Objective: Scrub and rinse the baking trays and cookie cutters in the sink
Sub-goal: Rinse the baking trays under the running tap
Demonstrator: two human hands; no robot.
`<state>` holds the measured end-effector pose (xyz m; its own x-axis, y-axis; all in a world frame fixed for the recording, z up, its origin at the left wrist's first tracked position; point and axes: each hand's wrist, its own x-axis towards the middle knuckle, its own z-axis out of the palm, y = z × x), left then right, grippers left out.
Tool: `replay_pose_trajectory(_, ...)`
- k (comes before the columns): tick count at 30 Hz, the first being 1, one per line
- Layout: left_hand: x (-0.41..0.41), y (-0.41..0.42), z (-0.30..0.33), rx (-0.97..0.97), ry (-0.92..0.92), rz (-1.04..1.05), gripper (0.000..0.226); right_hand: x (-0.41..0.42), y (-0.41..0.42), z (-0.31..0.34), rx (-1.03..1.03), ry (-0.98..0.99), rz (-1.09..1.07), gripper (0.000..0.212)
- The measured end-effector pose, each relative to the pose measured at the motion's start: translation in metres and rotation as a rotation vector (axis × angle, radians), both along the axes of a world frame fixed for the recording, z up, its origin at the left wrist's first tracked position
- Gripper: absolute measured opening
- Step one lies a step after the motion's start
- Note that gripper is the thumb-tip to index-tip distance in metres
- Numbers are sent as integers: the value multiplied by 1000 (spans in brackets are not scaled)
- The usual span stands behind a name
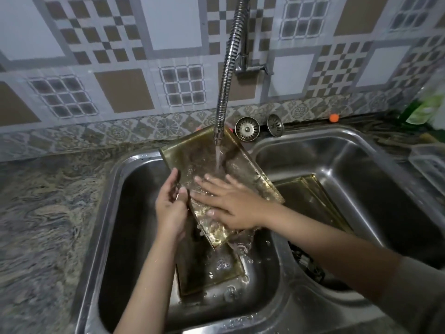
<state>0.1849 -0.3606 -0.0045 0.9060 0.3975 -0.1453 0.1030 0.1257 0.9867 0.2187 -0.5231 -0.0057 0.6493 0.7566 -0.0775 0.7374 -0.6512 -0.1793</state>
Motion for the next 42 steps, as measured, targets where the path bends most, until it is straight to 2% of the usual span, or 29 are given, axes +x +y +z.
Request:
replay_pose_trajectory(2,-3,-1,-1,28,-10,-20,51,16,-8,2,-17,-51,-149,59)
replay_pose_trajectory(4,-6,-10,0,43,-31,-58,50,34,-8,4,34,-26,-414,64)
replay_pose_trajectory(6,-9,-19,3,71,-39,-85,48,39,3,3,107,20,-574,65)
replay_pose_trajectory(8,-8,-18,5,80,-26,-74,45,26,15,-5,178,107,-514,63)
replay_pose_trajectory(11,0,4,0,67,42,18,44,-7,12,-19,258,282,-266,60)
replay_pose_trajectory(14,4,33,-6,2,129,122,42,-17,-16,-19,234,373,-175,67)
replay_pose_trajectory(17,10,53,-9,-130,193,196,43,-22,-38,-13,122,271,-120,84)
replay_pose_trajectory(19,14,56,-10,-154,234,180,41,-27,-40,-8,168,127,-82,70)
replay_pose_trajectory(22,15,49,-9,-219,263,99,31,-27,-43,10,435,4,-143,44)
replay_pose_trajectory(24,14,43,-7,-289,291,34,28,-24,-48,22,565,35,-217,30)
replay_pose_trajectory(25,14,41,-6,-293,307,-2,30,-22,-52,26,625,87,-261,29)
replay_pose_trajectory(28,10,36,-11,-203,335,-70,41,-19,-63,30,903,303,-365,45)
replay_pose_trajectory(30,4,31,-18,-109,353,-118,36,-20,-67,27,1017,369,-394,49)
replay_pose_trajectory(34,1,27,-38,-39,393,-171,55,-21,-67,18,1062,420,-390,50)
replay_pose_trajectory(39,-3,31,-55,-66,431,-160,40,-17,-66,7,1076,410,-415,44)
replay_pose_trajectory(42,-6,35,-60,-101,459,-156,35,-15,-71,-2,1136,433,-529,43)
